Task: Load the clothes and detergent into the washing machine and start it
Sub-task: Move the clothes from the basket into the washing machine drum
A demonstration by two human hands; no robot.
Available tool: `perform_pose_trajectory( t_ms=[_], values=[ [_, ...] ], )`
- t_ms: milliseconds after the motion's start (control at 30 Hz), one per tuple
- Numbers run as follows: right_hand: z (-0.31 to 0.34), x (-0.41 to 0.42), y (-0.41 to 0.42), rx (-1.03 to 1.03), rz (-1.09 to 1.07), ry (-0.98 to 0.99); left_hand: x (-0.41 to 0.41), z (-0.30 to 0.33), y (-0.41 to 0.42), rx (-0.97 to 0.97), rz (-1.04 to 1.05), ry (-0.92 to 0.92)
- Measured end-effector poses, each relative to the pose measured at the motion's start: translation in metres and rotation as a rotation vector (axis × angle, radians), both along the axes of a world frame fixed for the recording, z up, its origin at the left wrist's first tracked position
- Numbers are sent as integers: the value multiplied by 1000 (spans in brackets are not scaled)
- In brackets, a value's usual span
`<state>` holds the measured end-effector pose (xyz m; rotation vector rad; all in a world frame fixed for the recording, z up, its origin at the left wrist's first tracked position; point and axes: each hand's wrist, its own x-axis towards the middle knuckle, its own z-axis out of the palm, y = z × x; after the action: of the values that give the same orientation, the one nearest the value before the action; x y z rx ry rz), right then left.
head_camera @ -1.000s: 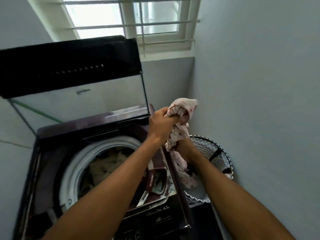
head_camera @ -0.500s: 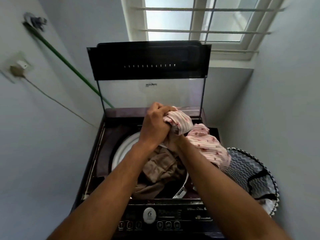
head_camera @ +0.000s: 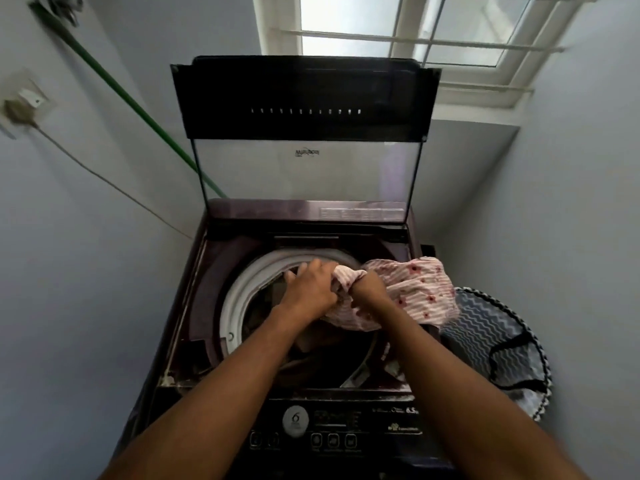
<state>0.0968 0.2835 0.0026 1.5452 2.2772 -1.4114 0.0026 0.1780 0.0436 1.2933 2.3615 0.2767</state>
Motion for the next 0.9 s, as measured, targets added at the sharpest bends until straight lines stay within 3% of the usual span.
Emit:
perform_pose_trajectory(
  t_ms=[100, 233, 300, 467, 667, 800, 900],
  values=[
    [9, 17, 22, 331, -87, -10, 18, 4, 22, 49, -21, 47],
    [14, 49, 42, 657, -233, -212, 49, -1, 57, 200, -98, -98],
    [9, 69, 55, 588, -327, -251, 65, -6, 71, 268, -135, -193],
    [-15, 106, 80, 24, -407, -52, 100, -16, 105, 238, -253, -186],
    [-4, 107, 88, -39, -272, 27, 104, -37, 132, 219, -192, -257],
    [-6, 105, 88, -34, -299, 32, 98, -35, 137, 174, -201, -276],
    [-9, 104, 88, -17, -319, 14, 97, -47, 139, 191, -93, -260]
  ],
)
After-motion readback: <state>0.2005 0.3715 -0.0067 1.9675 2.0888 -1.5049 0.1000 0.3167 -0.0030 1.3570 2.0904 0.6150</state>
